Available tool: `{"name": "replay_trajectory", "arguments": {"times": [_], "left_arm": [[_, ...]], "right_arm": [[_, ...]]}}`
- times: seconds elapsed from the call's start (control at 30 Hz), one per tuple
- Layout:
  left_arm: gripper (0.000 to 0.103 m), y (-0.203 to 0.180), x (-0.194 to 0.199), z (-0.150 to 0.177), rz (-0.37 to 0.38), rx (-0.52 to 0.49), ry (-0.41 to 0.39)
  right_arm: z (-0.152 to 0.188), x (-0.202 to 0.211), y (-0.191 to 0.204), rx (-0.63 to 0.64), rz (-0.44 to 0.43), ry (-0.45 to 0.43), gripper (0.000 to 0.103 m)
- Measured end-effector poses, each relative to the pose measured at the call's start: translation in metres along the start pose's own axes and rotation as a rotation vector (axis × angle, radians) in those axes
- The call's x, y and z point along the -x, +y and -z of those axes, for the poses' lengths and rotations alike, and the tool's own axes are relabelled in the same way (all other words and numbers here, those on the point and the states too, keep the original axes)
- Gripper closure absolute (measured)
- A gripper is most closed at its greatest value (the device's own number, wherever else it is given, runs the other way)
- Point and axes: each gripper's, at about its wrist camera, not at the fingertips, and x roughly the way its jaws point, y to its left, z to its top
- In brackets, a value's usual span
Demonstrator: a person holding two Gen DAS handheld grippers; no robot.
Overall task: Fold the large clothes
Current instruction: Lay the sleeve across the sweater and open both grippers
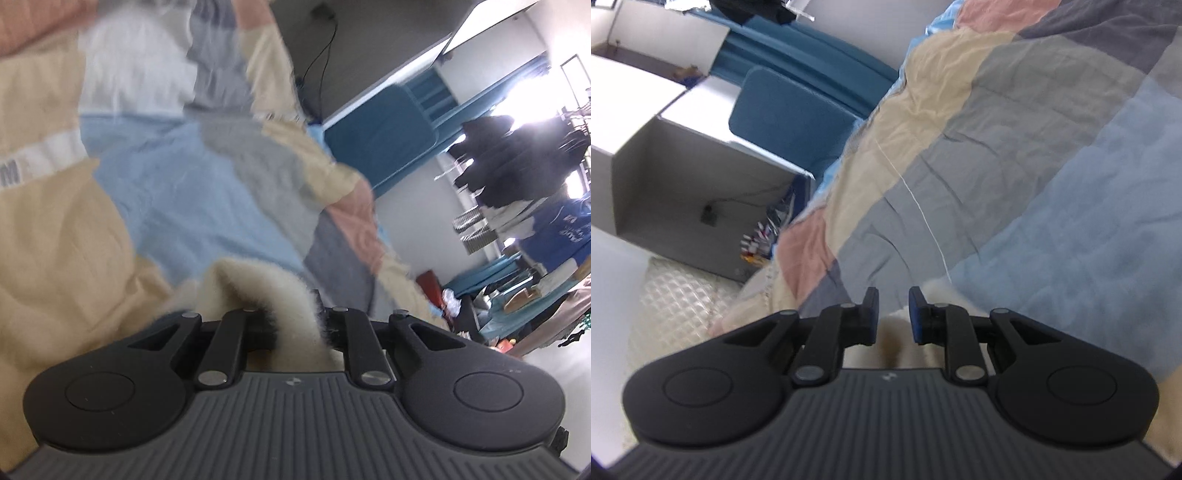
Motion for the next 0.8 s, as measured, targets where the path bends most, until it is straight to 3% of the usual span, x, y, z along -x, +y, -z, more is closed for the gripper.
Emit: {"name": "replay_trajectory", "arguments": {"times": [0.3, 0.37, 0.43, 0.5, 0.77, 0.8], "left_arm": [[0.082, 0.003, -0.006, -0.002, 0.001, 0.008, 0.031], [0.076, 0.0, 0.0, 0.0, 0.004, 0.011, 0.024], [0.052, -0.004, 0.008, 0.003, 0.001, 0.003, 0.009], [0.043, -0.012, 0.02, 0.008, -0.01, -0.029, -0.015], [0.042, -0.033, 0.068, 0.025, -0.054, -0.142, -0.048], [0.042, -0.033, 0.075, 0.027, -0.057, -0.152, -0.045]], "right_arm": [[0.008, 0.012, 0.013, 0.132, 0.028, -0.032, 0.081], [0.011, 0.018, 0.014, 0.149, 0.018, -0.029, 0.081], [0.015, 0.027, 0.016, 0.16, 0.014, -0.027, 0.08], [0.019, 0.033, 0.019, 0.173, 0.016, -0.022, 0.08], [0.049, 0.05, 0.036, 0.316, 0.056, 0.028, 0.079], [0.054, 0.051, 0.039, 0.345, 0.064, 0.027, 0.074]]}}
